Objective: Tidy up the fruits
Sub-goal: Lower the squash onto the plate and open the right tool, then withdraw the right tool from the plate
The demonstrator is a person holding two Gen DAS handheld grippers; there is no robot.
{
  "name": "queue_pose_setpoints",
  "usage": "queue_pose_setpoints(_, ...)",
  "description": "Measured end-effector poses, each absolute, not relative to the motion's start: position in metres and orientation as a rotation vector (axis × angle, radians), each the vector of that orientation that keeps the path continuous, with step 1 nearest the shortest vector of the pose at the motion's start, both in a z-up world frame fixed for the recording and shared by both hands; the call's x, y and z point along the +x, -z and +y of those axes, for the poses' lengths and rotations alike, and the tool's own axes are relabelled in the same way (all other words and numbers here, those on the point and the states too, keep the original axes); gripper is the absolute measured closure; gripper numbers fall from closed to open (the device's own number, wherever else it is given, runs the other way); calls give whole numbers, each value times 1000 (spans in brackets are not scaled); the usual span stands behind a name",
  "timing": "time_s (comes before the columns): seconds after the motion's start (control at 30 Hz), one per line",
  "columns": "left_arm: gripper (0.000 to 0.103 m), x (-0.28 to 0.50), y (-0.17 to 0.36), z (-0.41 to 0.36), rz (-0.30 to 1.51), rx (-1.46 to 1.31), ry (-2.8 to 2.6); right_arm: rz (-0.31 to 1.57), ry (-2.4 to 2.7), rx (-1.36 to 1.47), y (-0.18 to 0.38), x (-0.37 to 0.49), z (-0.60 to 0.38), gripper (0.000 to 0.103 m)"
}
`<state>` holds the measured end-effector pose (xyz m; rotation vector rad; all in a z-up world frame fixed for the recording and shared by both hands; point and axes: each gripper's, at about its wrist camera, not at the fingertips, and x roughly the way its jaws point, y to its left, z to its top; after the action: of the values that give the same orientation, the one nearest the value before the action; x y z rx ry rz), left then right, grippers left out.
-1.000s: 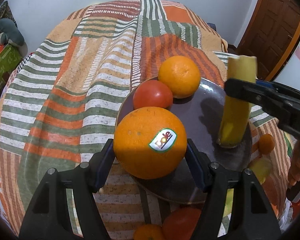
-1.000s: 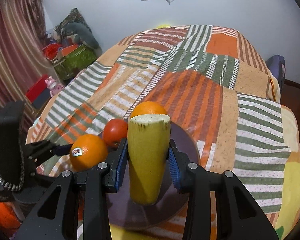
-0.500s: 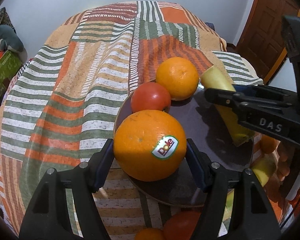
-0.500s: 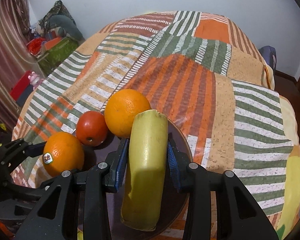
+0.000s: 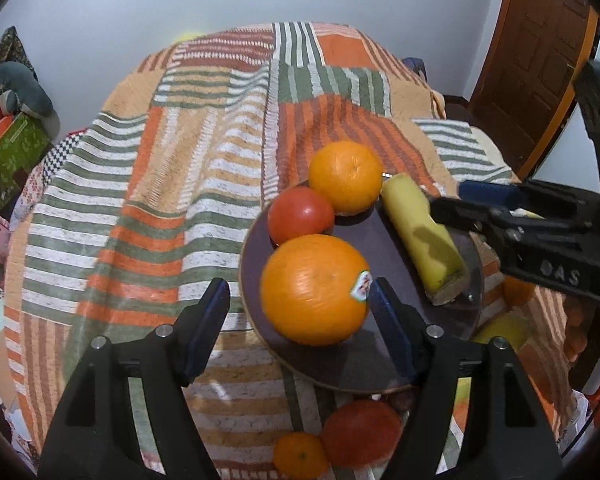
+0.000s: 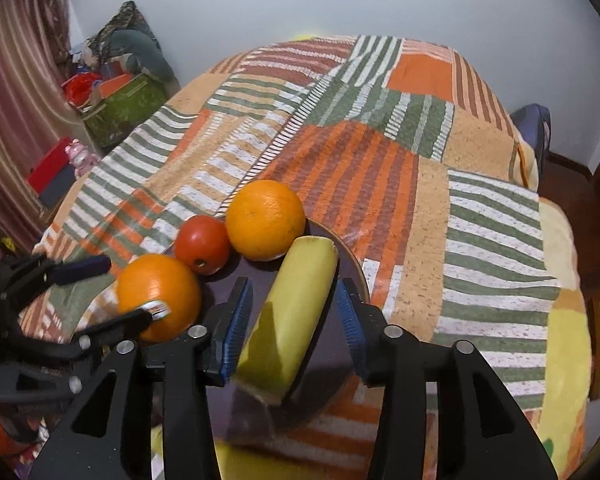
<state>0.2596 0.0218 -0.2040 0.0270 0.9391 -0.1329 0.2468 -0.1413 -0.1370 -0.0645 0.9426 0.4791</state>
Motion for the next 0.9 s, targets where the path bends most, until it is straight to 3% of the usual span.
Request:
queue_pose_setpoints(0.27,26,232,188,32,915,36,107,904,-486,-131,121,207,-151,54)
queue_pose_setpoints(0.37,25,221,188,32,923,45,101,904,-484,-131,121,191,-158,48)
queue_pose_setpoints(0.9,25,174,218,3,1012,94,122,938,-439,-104,138,148,-187,47)
